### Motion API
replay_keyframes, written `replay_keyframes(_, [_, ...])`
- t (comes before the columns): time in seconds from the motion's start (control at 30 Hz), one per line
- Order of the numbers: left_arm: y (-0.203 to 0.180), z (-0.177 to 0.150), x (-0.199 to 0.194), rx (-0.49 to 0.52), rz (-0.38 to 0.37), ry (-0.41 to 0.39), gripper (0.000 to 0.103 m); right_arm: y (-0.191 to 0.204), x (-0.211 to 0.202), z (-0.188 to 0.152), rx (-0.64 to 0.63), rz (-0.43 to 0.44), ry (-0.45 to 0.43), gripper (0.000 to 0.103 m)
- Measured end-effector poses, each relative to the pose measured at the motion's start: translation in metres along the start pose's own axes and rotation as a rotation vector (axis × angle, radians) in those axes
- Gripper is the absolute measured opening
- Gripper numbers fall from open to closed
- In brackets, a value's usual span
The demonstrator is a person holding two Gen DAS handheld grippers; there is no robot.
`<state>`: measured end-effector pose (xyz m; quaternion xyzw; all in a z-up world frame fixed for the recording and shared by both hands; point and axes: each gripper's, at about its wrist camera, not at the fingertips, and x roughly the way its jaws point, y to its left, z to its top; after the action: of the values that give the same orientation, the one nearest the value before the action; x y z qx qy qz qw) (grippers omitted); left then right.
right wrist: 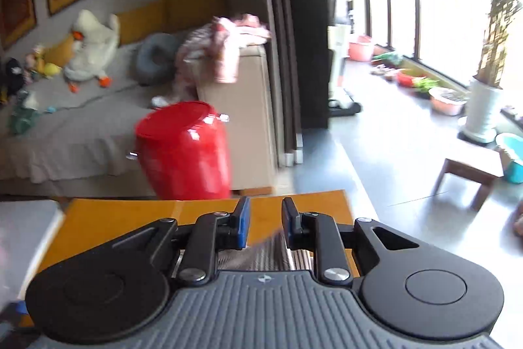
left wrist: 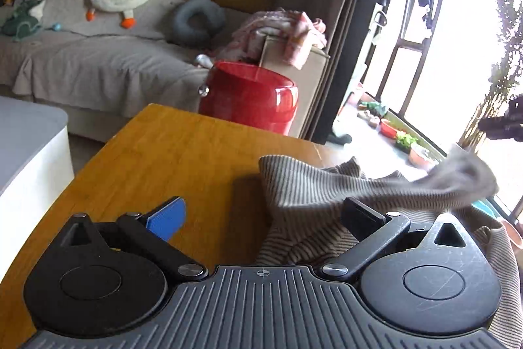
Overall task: Fold clothes
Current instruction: 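Fold the held hem over the top with the right gripper and release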
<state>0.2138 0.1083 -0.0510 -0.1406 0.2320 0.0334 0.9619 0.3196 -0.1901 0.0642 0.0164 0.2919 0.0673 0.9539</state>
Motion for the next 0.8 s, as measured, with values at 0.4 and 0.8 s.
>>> replay_keyframes(0.4, [-0.01, -0.002, -0.003, 0.066, 0.093, 0.017, 0.103, -0.022, 0.026, -0.076, 0.007, 0.075, 0.15, 0.041])
replay_keyframes(0.8, [-0.007, 0.001, 0.014, -0.07, -0.218, 0.0, 0.103, 0.033, -0.023, -0.021, -0.082, 0.321, -0.07, 0.002])
